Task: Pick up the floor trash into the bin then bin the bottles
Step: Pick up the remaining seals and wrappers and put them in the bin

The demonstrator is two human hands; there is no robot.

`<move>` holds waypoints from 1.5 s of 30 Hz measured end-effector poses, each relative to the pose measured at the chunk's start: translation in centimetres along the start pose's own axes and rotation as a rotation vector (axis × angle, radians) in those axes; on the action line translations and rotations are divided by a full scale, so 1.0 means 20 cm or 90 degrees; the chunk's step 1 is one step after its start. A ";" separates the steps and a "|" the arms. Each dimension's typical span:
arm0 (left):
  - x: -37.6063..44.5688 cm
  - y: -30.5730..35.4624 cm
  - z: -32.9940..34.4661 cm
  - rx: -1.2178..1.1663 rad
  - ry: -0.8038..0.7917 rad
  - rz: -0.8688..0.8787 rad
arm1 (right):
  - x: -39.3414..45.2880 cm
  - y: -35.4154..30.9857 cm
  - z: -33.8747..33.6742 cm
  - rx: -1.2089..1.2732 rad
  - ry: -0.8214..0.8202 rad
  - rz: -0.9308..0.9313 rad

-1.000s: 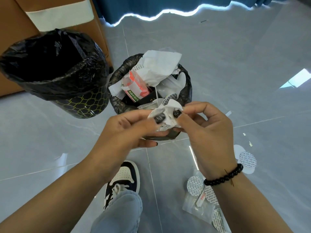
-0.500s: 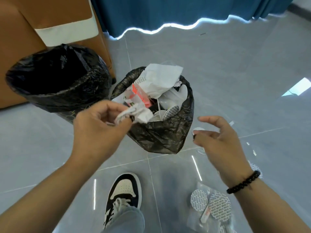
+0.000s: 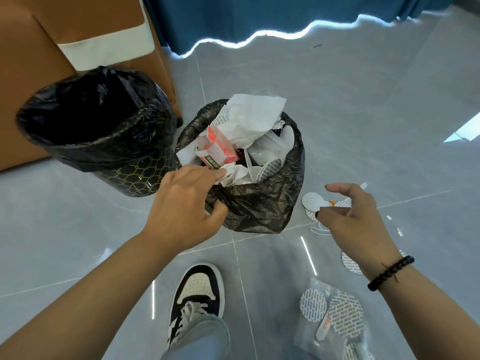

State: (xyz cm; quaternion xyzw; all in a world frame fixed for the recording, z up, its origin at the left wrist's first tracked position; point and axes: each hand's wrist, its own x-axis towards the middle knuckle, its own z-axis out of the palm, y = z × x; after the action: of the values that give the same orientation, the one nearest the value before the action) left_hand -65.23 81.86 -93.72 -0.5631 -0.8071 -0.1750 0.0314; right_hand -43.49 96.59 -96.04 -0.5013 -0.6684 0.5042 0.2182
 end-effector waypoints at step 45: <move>-0.37 0.31 0.29 -0.470 -0.306 -0.174 | -0.18 0.12 0.23 0.087 -0.073 -0.166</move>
State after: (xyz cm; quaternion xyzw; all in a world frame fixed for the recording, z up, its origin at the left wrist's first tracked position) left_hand -56.06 78.86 -99.46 -0.4497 -0.7417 -0.3177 -0.3830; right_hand -44.62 91.37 -99.24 -0.3645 -0.7036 0.5434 0.2770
